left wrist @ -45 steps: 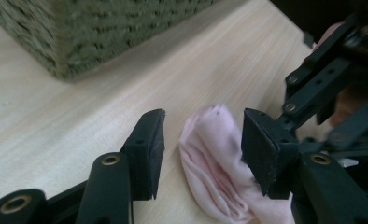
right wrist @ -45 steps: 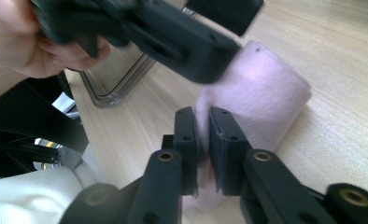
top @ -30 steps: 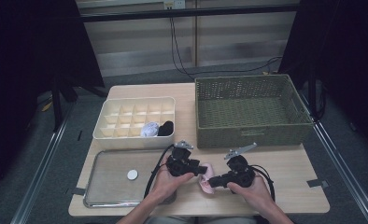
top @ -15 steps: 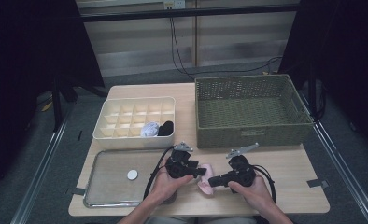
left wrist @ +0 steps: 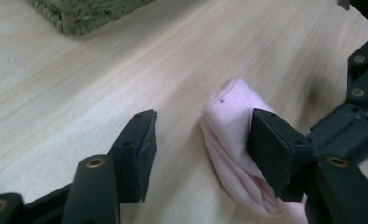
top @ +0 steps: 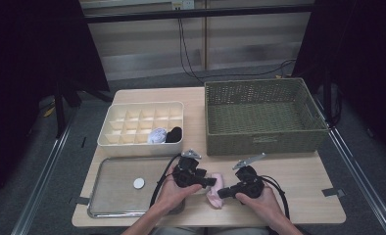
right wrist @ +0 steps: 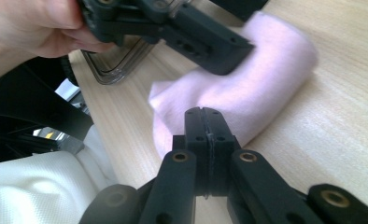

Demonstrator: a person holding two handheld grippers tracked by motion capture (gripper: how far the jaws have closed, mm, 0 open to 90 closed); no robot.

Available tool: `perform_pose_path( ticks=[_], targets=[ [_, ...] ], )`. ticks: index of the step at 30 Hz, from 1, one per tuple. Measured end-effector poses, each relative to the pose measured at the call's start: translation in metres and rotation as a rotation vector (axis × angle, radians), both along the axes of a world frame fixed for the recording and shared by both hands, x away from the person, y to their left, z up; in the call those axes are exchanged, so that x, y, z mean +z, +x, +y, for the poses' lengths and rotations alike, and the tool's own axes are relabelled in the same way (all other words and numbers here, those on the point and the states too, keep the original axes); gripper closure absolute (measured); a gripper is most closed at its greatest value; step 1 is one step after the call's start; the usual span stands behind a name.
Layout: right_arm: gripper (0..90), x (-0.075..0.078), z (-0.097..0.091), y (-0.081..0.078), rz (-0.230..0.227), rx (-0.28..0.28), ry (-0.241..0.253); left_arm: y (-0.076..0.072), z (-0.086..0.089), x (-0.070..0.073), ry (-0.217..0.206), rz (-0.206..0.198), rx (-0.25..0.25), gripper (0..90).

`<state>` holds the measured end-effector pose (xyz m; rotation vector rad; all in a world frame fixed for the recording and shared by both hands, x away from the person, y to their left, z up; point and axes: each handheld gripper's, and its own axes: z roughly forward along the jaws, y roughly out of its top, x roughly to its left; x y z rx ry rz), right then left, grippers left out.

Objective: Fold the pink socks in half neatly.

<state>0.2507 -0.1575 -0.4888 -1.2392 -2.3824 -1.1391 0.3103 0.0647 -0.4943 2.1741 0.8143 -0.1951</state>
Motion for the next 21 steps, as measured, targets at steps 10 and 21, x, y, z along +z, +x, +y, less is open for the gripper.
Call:
perform_pose_path(
  ticks=[10,21],
  targets=[
    [90.0,-0.002,0.002,0.002,-0.006,-0.012,-0.014,-0.008,0.003,0.0,-0.004,0.066,0.033,36.8],
    [87.2,-0.001,-0.002,-0.007,0.023,-0.006,-0.03,-0.013,0.006,-0.002,-0.009,0.047,0.01,46.8]
  ],
)
